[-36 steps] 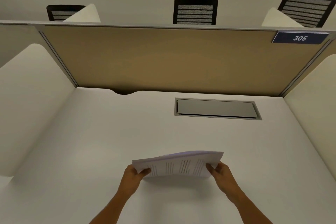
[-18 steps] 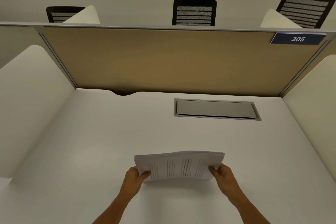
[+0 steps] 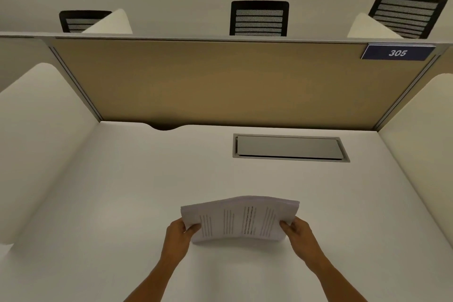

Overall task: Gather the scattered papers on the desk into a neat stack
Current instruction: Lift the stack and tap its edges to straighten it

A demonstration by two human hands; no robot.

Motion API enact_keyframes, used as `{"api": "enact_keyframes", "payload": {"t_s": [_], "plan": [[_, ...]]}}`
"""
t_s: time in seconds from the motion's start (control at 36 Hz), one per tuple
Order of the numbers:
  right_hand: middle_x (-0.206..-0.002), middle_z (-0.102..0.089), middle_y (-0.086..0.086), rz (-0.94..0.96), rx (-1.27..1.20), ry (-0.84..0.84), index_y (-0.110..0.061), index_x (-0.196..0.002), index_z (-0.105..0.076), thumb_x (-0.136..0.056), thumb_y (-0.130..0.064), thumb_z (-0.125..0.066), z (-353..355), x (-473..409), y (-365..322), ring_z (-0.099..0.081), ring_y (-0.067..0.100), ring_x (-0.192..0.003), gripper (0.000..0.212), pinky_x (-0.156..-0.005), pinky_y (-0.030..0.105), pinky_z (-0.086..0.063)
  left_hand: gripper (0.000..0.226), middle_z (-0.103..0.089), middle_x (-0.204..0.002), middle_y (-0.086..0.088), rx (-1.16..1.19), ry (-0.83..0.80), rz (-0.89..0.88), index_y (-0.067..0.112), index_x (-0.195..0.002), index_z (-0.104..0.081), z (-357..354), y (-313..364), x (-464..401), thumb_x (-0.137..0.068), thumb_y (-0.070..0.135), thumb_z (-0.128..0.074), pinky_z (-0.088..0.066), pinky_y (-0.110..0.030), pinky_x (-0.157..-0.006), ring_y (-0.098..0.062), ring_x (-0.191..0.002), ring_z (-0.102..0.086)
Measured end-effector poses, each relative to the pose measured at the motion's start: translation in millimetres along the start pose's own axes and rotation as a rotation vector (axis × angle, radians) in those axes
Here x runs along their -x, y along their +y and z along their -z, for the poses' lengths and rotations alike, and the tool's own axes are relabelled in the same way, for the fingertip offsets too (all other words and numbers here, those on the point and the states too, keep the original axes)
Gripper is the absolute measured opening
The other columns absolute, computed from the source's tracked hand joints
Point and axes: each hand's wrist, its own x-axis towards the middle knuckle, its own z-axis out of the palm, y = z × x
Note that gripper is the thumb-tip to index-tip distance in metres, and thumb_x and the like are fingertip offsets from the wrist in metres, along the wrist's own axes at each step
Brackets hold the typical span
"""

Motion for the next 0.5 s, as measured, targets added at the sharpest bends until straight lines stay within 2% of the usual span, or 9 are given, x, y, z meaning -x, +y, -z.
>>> {"api": "enact_keyframes", "payload": {"t_s": [0.08,0.22,0.31,0.42,0.5], "plan": [[-0.104,-0.076,-0.006,0.019,-0.002,0.011,-0.026,-0.109,-0.068,-0.102,-0.013,-0.055,3,0,-3,-0.07,0.009,-0.1,0.019,-0.072,0.017,-0.057,0.022,-0.074,-0.093,-0.003,0.025,0.013,-0.005,0.004,-0.11,-0.071,2,1,1,-0.089,0.011,-0.068,-0.054,-0.018,-0.068,-0.02,-0.086,-0.07],[-0.097,-0.077,-0.01,0.019,0.01,0.028,-0.027,-0.102,-0.068,-0.102,-0.013,-0.056,5,0,-5,-0.072,0.001,-0.089,0.019,-0.069,0.011,-0.055,0.023,-0.075,-0.095,-0.01,0.026,0.037,-0.007,0.0,-0.11,-0.069,4,-1,1,-0.089,0.011,-0.068,-0.055,-0.023,-0.071,-0.025,-0.085,-0.07],[-0.101,-0.076,-0.013,-0.007,0.039,-0.015,-0.03,-0.106,-0.066,-0.101,-0.013,-0.058,3,0,0,-0.071,0.001,-0.095,0.02,-0.07,0.011,-0.055,0.025,-0.074,-0.099,-0.013,0.0,-0.014,0.015,0.001,-0.113,-0.068,3,-5,3,-0.09,0.01,-0.067,-0.053,-0.025,-0.073,-0.027,-0.087,-0.068],[-0.101,-0.075,-0.013,-0.021,0.079,-0.029,-0.026,-0.107,-0.066,-0.1,-0.015,-0.059,-2,-3,6,-0.069,0.004,-0.097,0.015,-0.067,0.008,-0.052,0.023,-0.068,-0.081,-0.004,-0.042,-0.032,0.06,-0.004,-0.108,-0.068,-1,-8,3,-0.091,0.01,-0.066,-0.048,-0.019,-0.065,-0.017,-0.072,-0.061],[-0.098,-0.075,-0.015,0.001,0.098,-0.003,-0.031,-0.099,-0.067,-0.101,-0.014,-0.057,-2,-6,5,-0.071,0.009,-0.097,0.02,-0.068,0.011,-0.053,0.019,-0.069,-0.077,0.002,-0.04,-0.022,0.047,0.0,-0.106,-0.071,0,-5,2,-0.091,0.011,-0.065,-0.047,-0.01,-0.058,-0.013,-0.071,-0.063]]}}
